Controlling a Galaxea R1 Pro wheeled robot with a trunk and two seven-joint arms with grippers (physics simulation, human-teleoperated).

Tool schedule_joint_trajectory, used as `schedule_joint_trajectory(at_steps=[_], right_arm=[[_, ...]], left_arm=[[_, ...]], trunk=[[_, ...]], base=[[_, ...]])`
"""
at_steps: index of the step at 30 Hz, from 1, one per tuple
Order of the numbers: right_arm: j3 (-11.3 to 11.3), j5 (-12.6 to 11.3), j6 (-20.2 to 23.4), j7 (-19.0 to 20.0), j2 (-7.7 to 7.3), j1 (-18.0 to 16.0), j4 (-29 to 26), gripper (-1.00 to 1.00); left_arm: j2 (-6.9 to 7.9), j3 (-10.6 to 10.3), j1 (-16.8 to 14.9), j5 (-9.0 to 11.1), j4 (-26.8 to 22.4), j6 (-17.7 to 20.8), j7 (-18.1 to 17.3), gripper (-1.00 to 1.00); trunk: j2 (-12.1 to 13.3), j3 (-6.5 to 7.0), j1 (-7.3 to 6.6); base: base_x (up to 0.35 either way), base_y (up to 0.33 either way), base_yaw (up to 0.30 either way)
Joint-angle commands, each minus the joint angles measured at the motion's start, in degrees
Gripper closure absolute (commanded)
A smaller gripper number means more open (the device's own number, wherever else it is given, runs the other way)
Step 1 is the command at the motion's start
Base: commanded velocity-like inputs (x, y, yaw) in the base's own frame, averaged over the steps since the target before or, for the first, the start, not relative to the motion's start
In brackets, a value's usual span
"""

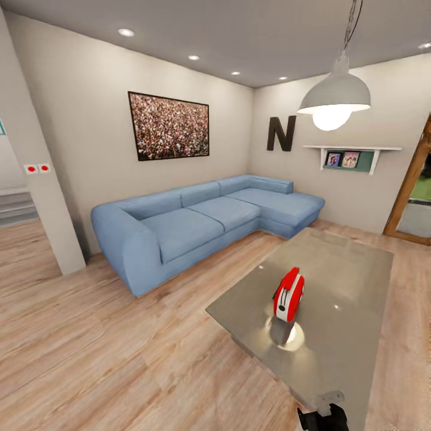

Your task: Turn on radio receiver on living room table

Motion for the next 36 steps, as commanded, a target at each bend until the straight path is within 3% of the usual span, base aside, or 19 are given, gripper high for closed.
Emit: schedule_joint_trajectory(at_steps=[1,18,25,36], right_arm=[[0.0,0.0,0.0,0.0,0.00,0.0,0.0,-1.00],[0.0,0.0,0.0,0.0,0.00,0.0,0.0,-1.00],[-0.1,-0.1,-0.1,0.0,0.00,0.0,0.0,-1.00],[-0.2,-0.3,-1.3,0.0,0.00,0.0,0.0,-1.00]], left_arm=[[0.00,0.0,0.0,0.0,0.0,0.0,0.0,-1.00],[0.11,0.0,0.0,0.0,-0.1,0.1,0.1,-1.00],[2.99,0.0,-0.2,0.1,-0.9,0.4,0.6,-1.00],[2.87,0.0,-1.6,0.0,-4.0,0.8,0.4,-1.00]], trunk=[[0.0,0.00,0.00],[0.0,0.00,0.00],[0.0,0.00,0.00],[0.0,0.00,0.00]], base=[[0.258,0.226,-0.277],[0.259,0.226,-0.277],[0.263,0.221,-0.277],[0.254,0.234,-0.277]])
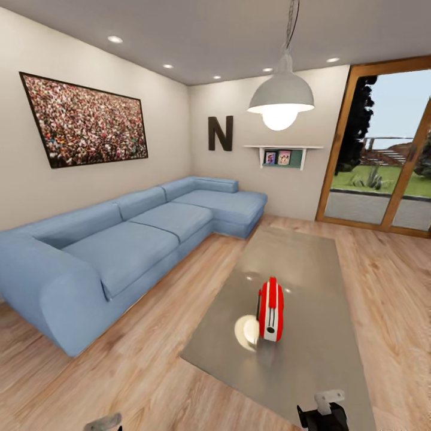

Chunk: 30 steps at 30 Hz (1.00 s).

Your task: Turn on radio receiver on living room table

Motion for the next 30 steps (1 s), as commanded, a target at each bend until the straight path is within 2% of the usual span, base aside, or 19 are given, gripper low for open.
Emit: schedule_joint_trajectory(at_steps=[1,30], right_arm=[[0.0,0.0,0.0,0.0,0.00,0.0,0.0,-1.00],[0.0,0.0,0.0,0.0,0.00,0.0,0.0,-1.00]], left_arm=[[-0.02,0.0,0.0,0.0,0.0,0.0,0.0,-1.00],[0.28,0.0,0.0,-0.1,0.1,0.0,0.1,-1.00]], trunk=[[0.0,0.00,0.00],[0.0,0.00,0.00]], base=[[0.226,0.266,-0.277],[0.238,0.251,-0.277]])
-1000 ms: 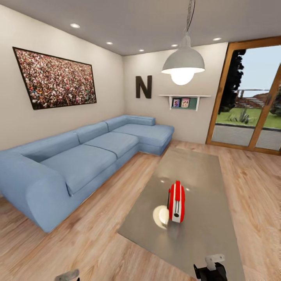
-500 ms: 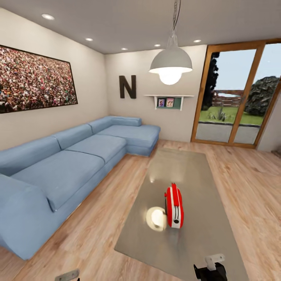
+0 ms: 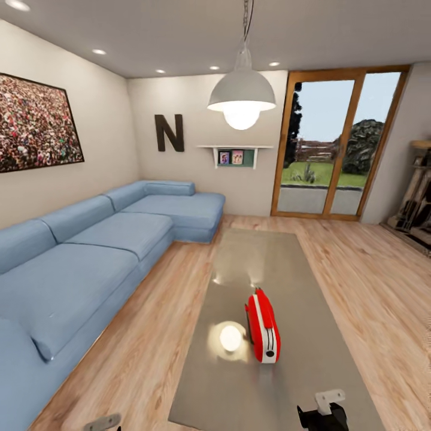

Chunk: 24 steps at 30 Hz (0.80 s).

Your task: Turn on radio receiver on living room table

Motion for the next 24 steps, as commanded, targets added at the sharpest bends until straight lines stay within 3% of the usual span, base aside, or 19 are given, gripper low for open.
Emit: schedule_joint_trajectory(at_steps=[1,17,24], right_arm=[[0.0,0.0,0.0,0.0,0.00,0.0,0.0,-1.00],[0.0,0.1,0.0,0.0,0.00,0.0,0.0,-1.00],[0.1,0.4,0.0,0.0,0.00,0.0,0.0,-1.00]], left_arm=[[0.00,0.0,0.0,0.0,0.0,0.0,0.0,-1.00],[0.10,0.1,0.0,0.0,0.1,-0.5,0.0,-1.00],[-0.01,0.1,0.0,0.0,0.1,-0.5,0.0,-1.00]], trunk=[[0.0,0.00,0.00],[0.0,0.00,0.00],[0.0,0.00,0.00]], base=[[0.257,0.228,-0.277],[0.031,0.026,-0.147],[0.000,0.000,-0.042]])
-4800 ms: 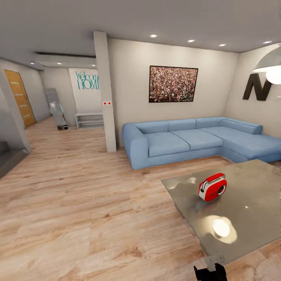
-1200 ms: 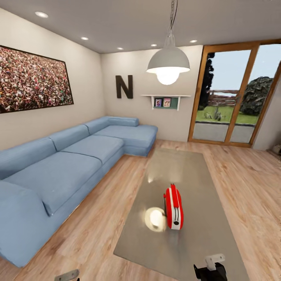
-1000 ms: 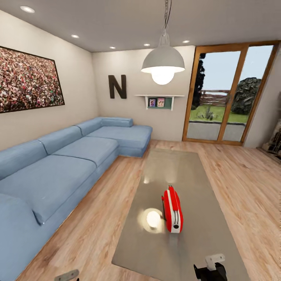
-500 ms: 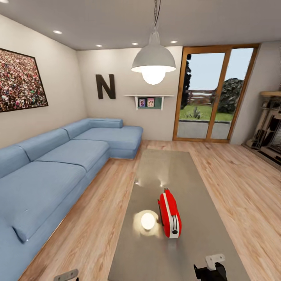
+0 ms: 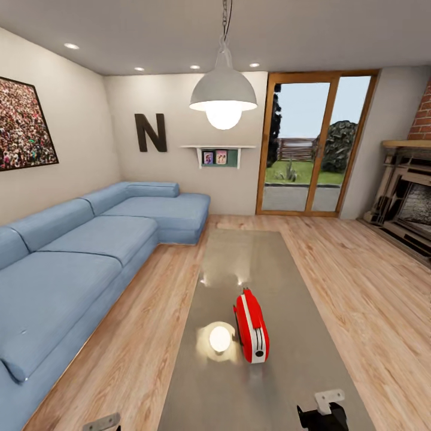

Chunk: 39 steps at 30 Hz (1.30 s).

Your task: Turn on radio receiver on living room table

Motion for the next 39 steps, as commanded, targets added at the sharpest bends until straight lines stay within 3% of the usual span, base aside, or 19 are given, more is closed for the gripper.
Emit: schedule_joint_trajectory(at_steps=[1,9,13,17,18,23,25,29,31,34,36,39], right_arm=[[0.0,0.1,0.0,0.0,0.00,0.0,0.0,-1.00],[0.2,0.6,0.1,0.6,0.00,-0.1,-1.5,-1.00],[0.2,0.6,2.5,0.4,0.00,-0.6,-11.7,-1.00],[0.2,0.4,13.0,0.6,0.00,-2.1,-21.4,-1.00],[0.2,0.3,18.7,0.6,0.00,-3.5,-26.9,-1.00],[0.2,0.1,23.4,0.4,0.10,-6.7,-34.4,-1.00],[0.2,-0.1,26.5,0.4,0.43,-9.8,-36.2,-1.00],[0.2,-0.4,31.7,0.6,1.23,-14.3,-36.8,-1.00],[0.2,-0.6,33.4,0.6,2.69,-16.1,-36.9,-1.00],[0.9,-0.7,36.2,0.4,8.03,-18.9,-36.9,-1.00],[1.5,-0.8,38.9,0.3,10.54,-20.3,-36.5,-1.00],[1.8,-0.9,44.6,0.3,12.11,-23.7,-33.1,-1.00]], left_arm=[[-0.05,0.0,0.0,0.0,0.0,0.0,0.0,-1.00],[-0.15,-0.1,0.0,0.2,0.0,0.1,-0.5,-1.00],[-0.29,0.0,-1.3,0.3,-1.0,1.1,-0.1,-1.00],[-0.67,-0.1,-5.4,0.3,-2.4,7.1,-0.1,-1.00],[-0.83,-0.1,-7.6,0.3,-4.6,11.0,-0.1,-1.00],[-1.35,-0.1,-11.0,0.4,-10.8,15.8,-0.1,-1.00],[-3.04,-0.2,-13.1,0.4,-14.2,19.9,0.0,-1.00],[-5.43,-0.2,-16.1,0.3,-16.2,23.3,0.3,-1.00],[-6.50,-0.2,-17.4,0.2,-16.4,23.9,0.4,-1.00],[-7.81,-0.2,-19.2,0.1,-15.8,24.5,0.7,-1.00],[-7.89,-0.2,-19.6,0.0,-14.5,24.6,0.8,-1.00],[-7.49,-0.2,-19.9,-0.1,-13.5,24.6,0.9,-1.00]], trunk=[[0.0,0.00,0.00],[0.0,0.00,0.00],[0.0,0.00,0.00],[0.0,0.00,0.00],[0.0,0.00,0.00],[0.0,0.00,0.00],[0.0,0.00,0.00],[0.0,0.00,0.00],[0.0,0.00,0.00],[0.0,0.00,0.00],[0.0,0.00,0.00],[0.0,0.00,0.00]], base=[[0.000,0.000,-0.006],[0.000,0.000,-0.001],[0.000,0.000,0.000],[0.000,0.000,0.000],[0.000,0.000,0.000],[0.000,0.000,0.000],[0.000,0.000,0.000],[0.000,0.000,0.000],[0.000,0.000,0.000],[0.000,0.000,0.000],[0.000,0.000,0.000],[0.000,0.000,0.000]])
